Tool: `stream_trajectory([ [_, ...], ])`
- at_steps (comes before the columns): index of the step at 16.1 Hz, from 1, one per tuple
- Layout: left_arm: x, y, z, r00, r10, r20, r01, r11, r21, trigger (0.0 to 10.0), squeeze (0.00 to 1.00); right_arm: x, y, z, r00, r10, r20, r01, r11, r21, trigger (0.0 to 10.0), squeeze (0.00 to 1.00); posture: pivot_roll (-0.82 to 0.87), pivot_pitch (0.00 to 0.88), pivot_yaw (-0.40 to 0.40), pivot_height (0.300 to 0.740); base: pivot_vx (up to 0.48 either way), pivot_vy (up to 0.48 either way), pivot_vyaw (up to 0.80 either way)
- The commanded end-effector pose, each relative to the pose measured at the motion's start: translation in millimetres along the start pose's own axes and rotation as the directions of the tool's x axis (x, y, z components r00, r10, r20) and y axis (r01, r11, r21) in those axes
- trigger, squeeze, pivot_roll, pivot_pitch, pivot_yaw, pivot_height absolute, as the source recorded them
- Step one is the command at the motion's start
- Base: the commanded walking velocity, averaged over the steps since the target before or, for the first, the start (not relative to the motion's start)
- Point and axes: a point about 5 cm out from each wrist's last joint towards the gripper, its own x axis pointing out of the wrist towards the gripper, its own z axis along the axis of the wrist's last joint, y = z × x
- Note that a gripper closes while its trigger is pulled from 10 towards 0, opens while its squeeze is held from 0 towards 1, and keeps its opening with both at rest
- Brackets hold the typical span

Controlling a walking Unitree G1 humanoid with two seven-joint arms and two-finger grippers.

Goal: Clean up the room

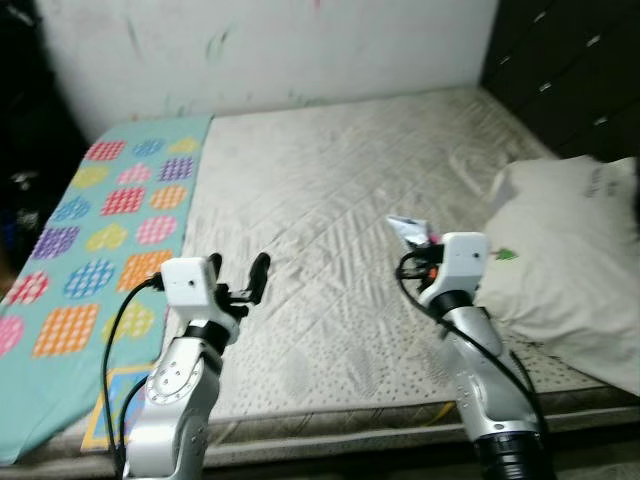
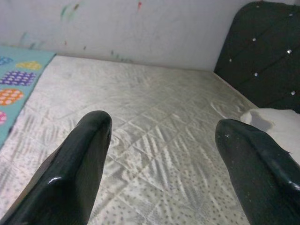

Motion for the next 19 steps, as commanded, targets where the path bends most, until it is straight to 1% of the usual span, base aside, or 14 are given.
stream_trajectory([
  [1, -0.5, 4.1, -1.1, 1.0, 0.009, -0.011, -0.009, 1.0, 0.007, 10.0, 0.0, 2.4, 2.9, 1.8, 1.0, 0.007, 0.005, -0.007, 1.0, 0.004, 10.0, 0.0, -0.13, 0.017, 0.09, 0.74, 0.0, 0.0, 0.0],
  [2, -0.4, 4.2, -0.7, 1.0, 0.008, -0.009, -0.008, 1.0, 0.008, 10.0, 0.0, 2.5, 2.9, 1.9, 1.0, 0.008, 0.006, -0.008, 1.0, 0.005, 10.0, 0.0, -0.13, 0.017, 0.09, 0.74, 0.0, 0.0, 0.0],
  [4, -0.9, 6.3, 0.4, 1.0, 0.019, -0.004, -0.019, 1.0, 0.01, 10.0, 0.0, 2.7, 3.6, 1.8, 1.0, 0.012, 0.007, -0.012, 1.0, 0.002, 10.0, 0.0, -0.13, 0.017, 0.09, 0.74, 0.0, 0.289, 0.0],
  [11, 0.3, 5.3, 0.5, 1.0, 0.015, -0.001, -0.015, 1.0, 0.005, 10.0, 0.0, 4.7, 5.5, 3.7, 0.999, 0.032, 0.012, -0.032, 0.999, -0.006, 10.0, 0.0, -0.13, 0.024, 0.091, 0.74, 0.0, 0.32, 0.0],
  [19, 0.1, 4.6, 0.1, 1.0, 0.012, -0.003, -0.012, 1.0, 0.007, 10.0, 0.0, 4.2, 8.1, 0.5, 0.999, 0.047, 0.002, -0.047, 0.999, -0.011, 10.0, 0.0, -0.13, 0.025, 0.091, 0.74, 0.0, 0.33, 0.0],
])
